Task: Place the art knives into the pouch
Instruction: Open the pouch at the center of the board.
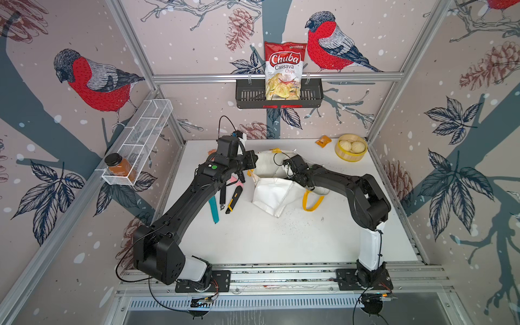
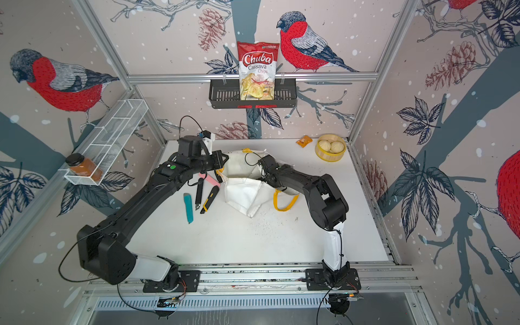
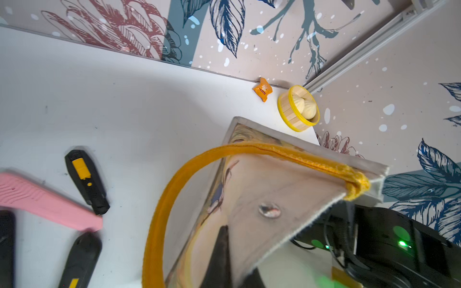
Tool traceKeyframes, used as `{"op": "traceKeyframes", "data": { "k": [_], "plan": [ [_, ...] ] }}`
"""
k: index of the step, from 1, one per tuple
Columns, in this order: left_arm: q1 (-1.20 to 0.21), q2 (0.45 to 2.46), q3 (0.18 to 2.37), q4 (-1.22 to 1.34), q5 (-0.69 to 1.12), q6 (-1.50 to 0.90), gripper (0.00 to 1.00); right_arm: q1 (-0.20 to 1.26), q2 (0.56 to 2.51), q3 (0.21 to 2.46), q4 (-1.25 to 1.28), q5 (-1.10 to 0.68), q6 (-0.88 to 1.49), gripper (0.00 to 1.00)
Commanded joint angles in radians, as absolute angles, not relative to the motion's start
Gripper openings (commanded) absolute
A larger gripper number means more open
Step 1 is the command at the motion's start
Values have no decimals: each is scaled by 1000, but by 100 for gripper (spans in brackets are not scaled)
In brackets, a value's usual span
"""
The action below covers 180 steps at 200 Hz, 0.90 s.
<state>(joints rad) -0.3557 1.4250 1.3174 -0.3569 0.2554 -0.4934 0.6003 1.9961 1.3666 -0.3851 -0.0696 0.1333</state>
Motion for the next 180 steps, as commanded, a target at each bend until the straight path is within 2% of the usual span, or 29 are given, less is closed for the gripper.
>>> {"op": "traceKeyframes", "data": {
  "k": [1,38,77,129,149,180],
  "plan": [
    [-307,1447,1374,-268,220,-455,0,577,1967,1317,-529,75,147,76],
    [-279,1572,1511,-301,225,-415,0,577,1941,1246,-564,142,149,77],
    [-217,1706,1699,-375,218,-380,0,578,1952,1250,-568,122,139,77],
    [-85,1731,1764,-422,201,-355,0,579,1953,1229,-571,124,121,77],
    [-101,1743,1756,-420,267,-359,0,579,1960,1237,-571,111,120,77],
    [-242,1730,1642,-403,306,-360,0,584,1935,1248,-569,77,119,77]
  ]
}}
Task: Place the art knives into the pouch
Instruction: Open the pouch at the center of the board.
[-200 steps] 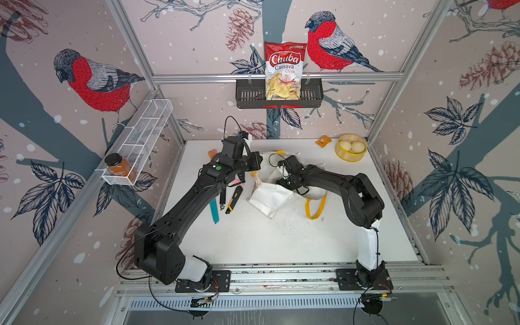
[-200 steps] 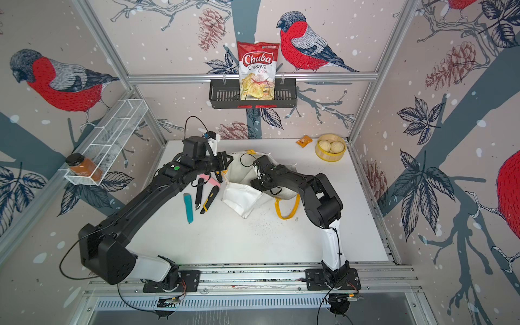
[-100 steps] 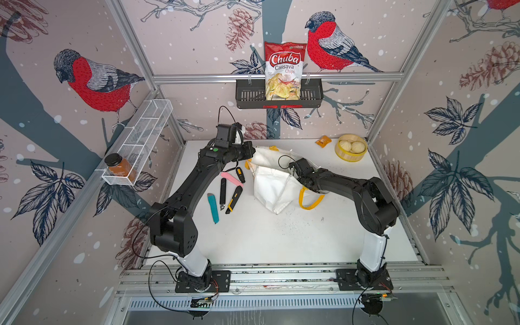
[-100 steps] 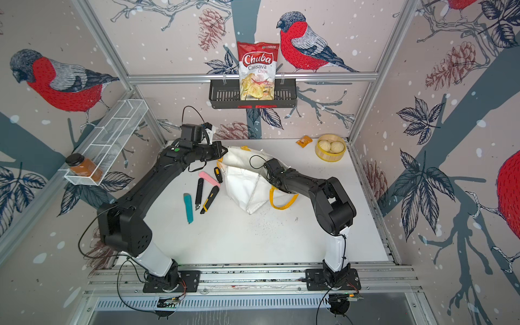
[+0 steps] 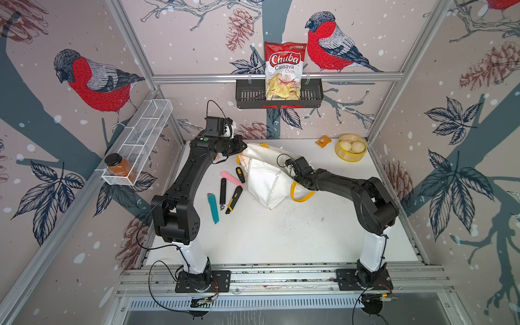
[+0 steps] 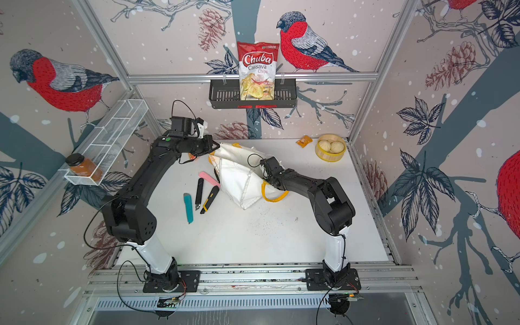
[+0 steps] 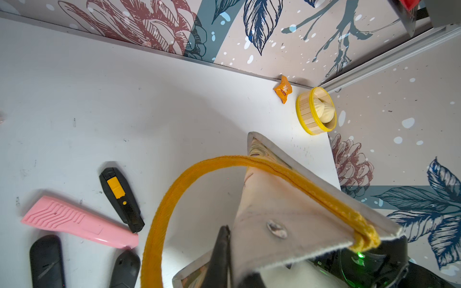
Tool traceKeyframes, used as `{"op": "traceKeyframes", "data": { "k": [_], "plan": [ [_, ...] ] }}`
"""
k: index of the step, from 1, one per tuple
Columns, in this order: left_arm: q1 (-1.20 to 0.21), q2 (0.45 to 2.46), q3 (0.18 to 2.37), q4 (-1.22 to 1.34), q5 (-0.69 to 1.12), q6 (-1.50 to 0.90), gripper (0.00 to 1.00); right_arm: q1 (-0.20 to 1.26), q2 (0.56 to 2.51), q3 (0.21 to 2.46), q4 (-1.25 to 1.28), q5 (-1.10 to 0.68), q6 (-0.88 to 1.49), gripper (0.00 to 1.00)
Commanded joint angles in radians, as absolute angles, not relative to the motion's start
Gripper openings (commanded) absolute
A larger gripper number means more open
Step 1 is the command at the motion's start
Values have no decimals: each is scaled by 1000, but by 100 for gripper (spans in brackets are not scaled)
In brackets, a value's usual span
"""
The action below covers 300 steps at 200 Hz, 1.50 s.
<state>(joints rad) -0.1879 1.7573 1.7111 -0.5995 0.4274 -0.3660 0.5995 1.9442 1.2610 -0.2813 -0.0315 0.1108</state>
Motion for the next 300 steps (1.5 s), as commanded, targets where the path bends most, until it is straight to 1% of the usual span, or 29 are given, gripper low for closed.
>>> {"op": "traceKeyframes", "data": {
  "k": [1,13,26,47,71,91,119,138,156,185,205,247,266,300],
  "plan": [
    [-245,1728,1636,-399,312,-365,0,584,1933,1248,-568,76,118,77],
    [-277,1701,1541,-314,368,-418,0,584,1912,1248,-566,69,115,77],
    [-311,1673,1458,-238,391,-462,0,580,1899,1259,-575,76,112,77],
    [-369,1659,1390,-154,406,-520,0,575,1888,1294,-583,61,106,78],
    [-447,1685,1379,-111,407,-565,0,588,1891,1384,-598,45,105,80],
    [-492,1696,1353,-46,400,-609,0,628,1907,1503,-624,58,103,82],
    [-524,1721,1371,-27,396,-631,0,669,1924,1668,-645,51,105,84],
    [-534,1722,1377,-38,366,-630,0,676,1920,1761,-671,84,133,85],
    [-535,1711,1361,-31,342,-642,0,674,1882,1801,-680,135,165,86],
    [-533,1684,1320,-5,316,-665,0,639,1782,1778,-675,180,216,87],
    [-534,1680,1305,-3,306,-666,0,593,1706,1723,-666,210,257,87],
    [-534,1674,1271,26,305,-682,0,439,1511,1467,-508,171,333,87],
    [-533,1675,1272,21,304,-680,0,393,1477,1422,-502,157,342,87],
    [-533,1674,1269,26,301,-682,0,368,1478,1353,-471,75,335,87]
  ]
}}
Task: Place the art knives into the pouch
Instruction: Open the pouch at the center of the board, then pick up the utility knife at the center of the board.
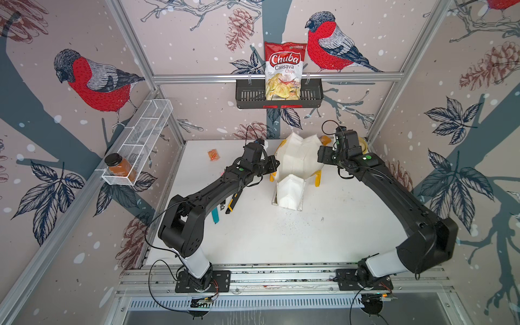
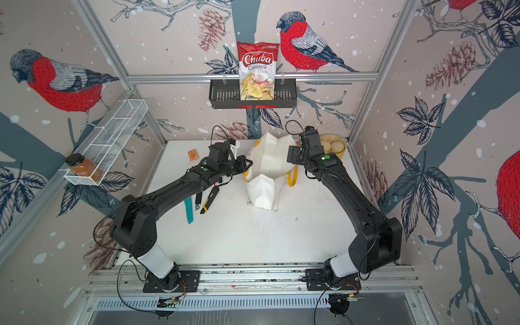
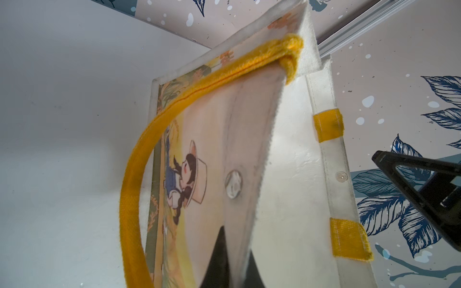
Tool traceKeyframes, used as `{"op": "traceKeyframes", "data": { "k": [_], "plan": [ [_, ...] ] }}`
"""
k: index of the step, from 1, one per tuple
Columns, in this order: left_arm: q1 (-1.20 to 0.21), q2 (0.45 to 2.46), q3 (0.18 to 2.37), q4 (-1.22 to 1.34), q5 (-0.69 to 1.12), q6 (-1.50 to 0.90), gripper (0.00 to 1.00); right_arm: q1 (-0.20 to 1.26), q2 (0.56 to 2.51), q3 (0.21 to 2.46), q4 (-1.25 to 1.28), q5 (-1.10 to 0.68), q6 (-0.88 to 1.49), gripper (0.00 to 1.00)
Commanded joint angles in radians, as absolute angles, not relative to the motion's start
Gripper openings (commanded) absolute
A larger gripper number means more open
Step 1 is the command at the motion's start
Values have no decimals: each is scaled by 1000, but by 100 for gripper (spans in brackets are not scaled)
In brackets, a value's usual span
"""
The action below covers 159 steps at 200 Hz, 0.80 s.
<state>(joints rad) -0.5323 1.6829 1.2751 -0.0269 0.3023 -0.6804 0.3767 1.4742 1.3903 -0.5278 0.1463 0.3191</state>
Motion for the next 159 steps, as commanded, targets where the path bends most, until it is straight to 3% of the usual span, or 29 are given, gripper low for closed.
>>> {"op": "traceKeyframes", "data": {
  "k": [1,33,50,65,77,85,159],
  "plan": [
    [-534,1673,1269,26,301,-682,0,368,1478,1351,-468,72,334,87],
    [-533,1662,1265,22,289,-681,0,354,1517,1305,-418,-18,361,84],
    [-532,1658,1266,23,281,-682,0,352,1546,1305,-421,-70,375,74],
    [-529,1653,1266,23,282,-685,0,352,1550,1277,-404,-88,385,50],
    [-528,1646,1264,25,277,-686,0,350,1544,1253,-393,-97,391,15],
    [-527,1643,1264,21,272,-686,0,349,1537,1240,-391,-101,390,0],
    [-415,1523,1209,-128,236,-612,0,270,1483,1318,-544,-27,266,0]
  ]
}}
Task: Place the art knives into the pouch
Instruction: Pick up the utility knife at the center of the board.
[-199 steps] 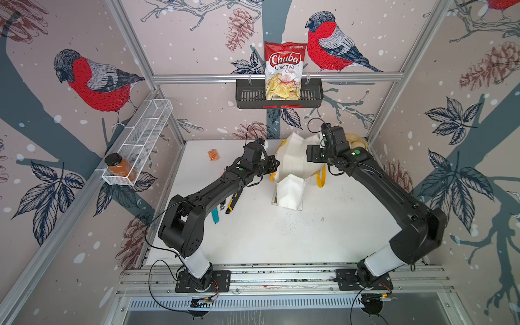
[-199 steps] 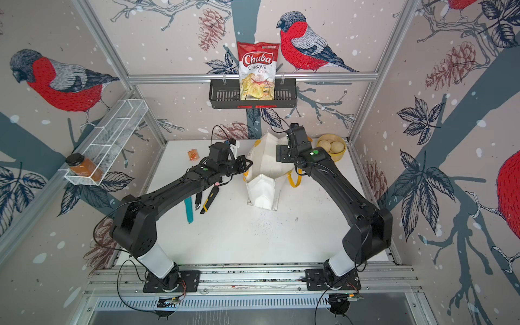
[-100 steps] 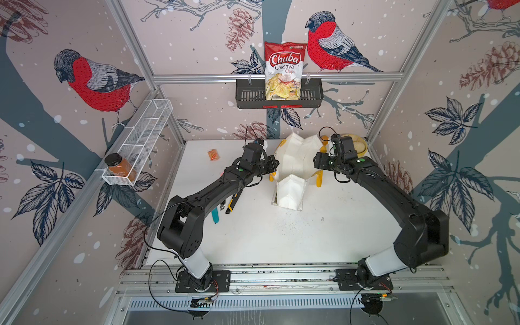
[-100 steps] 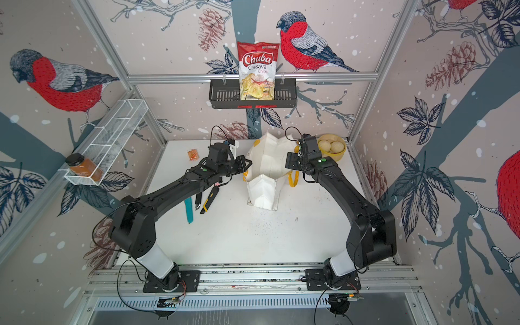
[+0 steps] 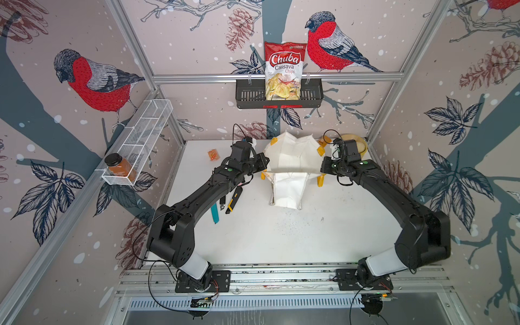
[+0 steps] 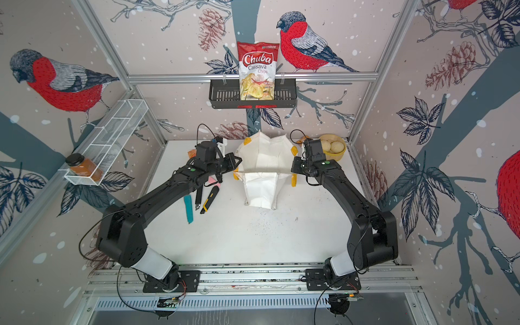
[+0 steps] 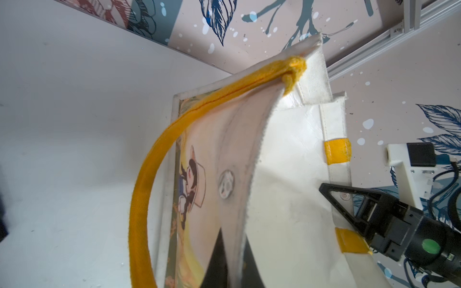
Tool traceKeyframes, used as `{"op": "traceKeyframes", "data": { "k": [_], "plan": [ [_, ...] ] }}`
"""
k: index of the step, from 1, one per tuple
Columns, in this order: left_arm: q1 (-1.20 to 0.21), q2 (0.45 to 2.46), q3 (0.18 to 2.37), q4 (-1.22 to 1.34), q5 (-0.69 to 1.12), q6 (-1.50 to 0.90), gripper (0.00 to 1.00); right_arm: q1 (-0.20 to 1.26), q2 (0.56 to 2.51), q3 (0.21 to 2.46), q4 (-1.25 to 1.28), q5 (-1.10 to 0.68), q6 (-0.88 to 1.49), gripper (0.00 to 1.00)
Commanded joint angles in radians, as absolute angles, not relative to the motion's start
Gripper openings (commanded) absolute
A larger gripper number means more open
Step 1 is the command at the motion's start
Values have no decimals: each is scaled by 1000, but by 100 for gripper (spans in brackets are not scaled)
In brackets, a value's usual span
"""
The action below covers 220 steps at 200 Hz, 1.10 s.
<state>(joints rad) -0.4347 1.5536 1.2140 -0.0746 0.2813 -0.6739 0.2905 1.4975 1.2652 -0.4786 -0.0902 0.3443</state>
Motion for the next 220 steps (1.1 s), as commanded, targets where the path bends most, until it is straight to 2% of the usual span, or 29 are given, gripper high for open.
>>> {"op": "traceKeyframes", "data": {
  "k": [1,65,107,124,165,169,216,220],
  "plan": [
    [-414,1521,1207,-132,235,-611,0,269,1482,1322,-548,-26,260,0],
    [-411,1488,1165,-255,152,-536,0,196,1511,1339,-572,-19,210,0],
    [-456,1526,1103,-119,286,-603,0,244,1582,1377,-600,-51,176,0],
    [-499,1547,1093,-66,307,-610,22,270,1604,1395,-609,-59,164,0],
    [-524,1529,1132,53,383,-647,47,307,1631,1438,-620,-93,132,0],
    [-524,1525,1143,53,392,-646,51,308,1632,1441,-620,-95,131,0],
    [-525,1424,1212,44,372,-640,59,315,1647,1457,-619,-124,122,0],
    [-523,1411,1211,40,356,-639,62,315,1648,1458,-617,-120,124,0]
  ]
}}
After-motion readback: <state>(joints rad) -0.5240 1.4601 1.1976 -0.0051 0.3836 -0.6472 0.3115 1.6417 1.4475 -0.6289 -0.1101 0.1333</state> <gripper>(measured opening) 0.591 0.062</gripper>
